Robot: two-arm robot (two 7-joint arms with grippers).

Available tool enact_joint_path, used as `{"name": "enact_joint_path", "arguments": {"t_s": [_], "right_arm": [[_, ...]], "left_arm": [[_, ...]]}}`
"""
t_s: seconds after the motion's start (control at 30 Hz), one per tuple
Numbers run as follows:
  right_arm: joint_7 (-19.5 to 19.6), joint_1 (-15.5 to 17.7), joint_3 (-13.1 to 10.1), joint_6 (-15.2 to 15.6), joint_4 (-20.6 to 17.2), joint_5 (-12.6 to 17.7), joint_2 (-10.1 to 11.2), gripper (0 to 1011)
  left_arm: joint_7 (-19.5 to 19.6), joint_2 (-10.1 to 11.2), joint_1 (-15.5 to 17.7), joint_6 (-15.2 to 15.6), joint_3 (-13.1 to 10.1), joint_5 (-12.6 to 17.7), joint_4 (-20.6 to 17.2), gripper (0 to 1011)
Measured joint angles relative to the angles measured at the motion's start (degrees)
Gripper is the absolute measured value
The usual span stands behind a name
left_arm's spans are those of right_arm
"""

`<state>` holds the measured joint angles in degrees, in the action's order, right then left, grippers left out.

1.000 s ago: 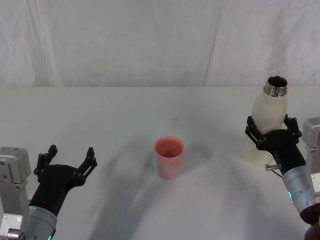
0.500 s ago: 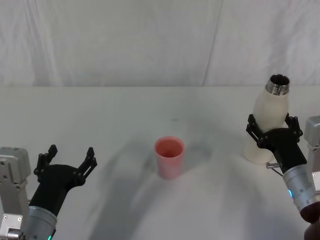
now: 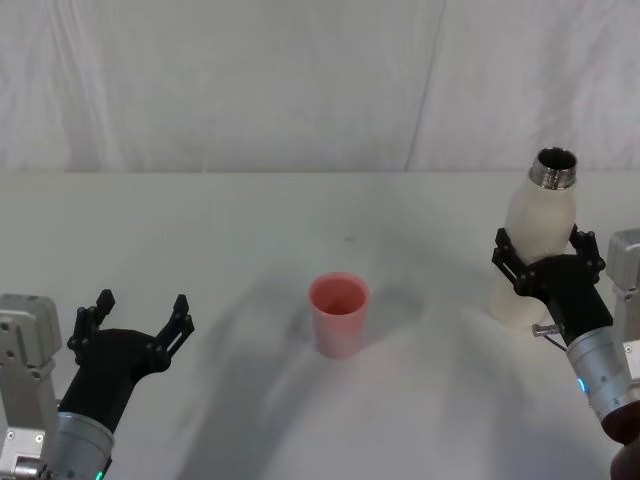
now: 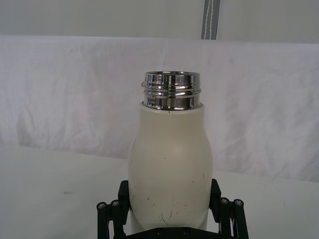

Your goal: Grasp the thermos with one hand and pour water into the cup lid.

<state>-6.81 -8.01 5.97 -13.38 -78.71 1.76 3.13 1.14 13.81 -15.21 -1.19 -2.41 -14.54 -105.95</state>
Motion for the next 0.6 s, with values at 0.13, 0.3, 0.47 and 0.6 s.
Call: {"name": "enact_joint_path", "arguments": {"t_s": [0.13,0.3,0.47,0.6], "right_arm": [[0.0,0.0,0.1,0.1,-0.1,-0.2,0.1,951],[0.0,0.1,0.1,0.1,-0.2,-0.3,0.2,951],[0.1,0.1,0.1,0.0,-0.2,-0.3,0.2,951],[0.1,0.1,0.1,0.0,-0.2,-0.3,0.2,951]], "left_arm": [[0.0,0.0,0.0,0.0,0.0,0.0,0.0,1001],[0.0,0.0,0.0,0.0,0.0,0.0,0.0,1001],[0.0,0.0,0.0,0.0,0.0,0.0,0.0,1001],[0.0,0.0,0.0,0.0,0.0,0.0,0.0,1001]]}}
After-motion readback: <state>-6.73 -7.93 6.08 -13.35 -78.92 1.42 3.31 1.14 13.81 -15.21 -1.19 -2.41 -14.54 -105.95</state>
